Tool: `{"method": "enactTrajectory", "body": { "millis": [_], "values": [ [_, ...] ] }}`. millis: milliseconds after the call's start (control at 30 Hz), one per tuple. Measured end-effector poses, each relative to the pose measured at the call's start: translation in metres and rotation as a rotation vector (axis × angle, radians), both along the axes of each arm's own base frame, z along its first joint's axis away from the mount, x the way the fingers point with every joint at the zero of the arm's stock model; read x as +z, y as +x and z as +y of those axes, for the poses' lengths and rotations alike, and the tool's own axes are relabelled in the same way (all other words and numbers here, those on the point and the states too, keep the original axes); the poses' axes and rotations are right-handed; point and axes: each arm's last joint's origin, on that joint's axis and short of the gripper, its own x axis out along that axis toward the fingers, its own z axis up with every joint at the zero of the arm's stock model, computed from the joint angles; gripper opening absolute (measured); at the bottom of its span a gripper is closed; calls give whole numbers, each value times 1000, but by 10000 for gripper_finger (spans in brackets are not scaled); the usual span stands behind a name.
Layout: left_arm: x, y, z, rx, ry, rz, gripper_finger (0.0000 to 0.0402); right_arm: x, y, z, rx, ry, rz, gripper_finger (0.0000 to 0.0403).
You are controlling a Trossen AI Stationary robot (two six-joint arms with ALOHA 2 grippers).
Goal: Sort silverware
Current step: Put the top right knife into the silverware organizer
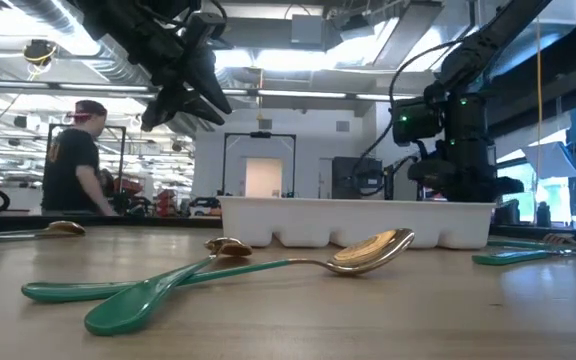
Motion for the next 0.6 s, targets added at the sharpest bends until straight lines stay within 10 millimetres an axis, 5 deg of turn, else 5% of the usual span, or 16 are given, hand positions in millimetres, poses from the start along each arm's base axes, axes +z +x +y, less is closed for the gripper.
{"method": "enactTrajectory", "body": {
  "millis": [600],
  "values": [
    [0,-2,7,17,16,3,85,6,2,-1,0,19,-3,24]
  ]
}}
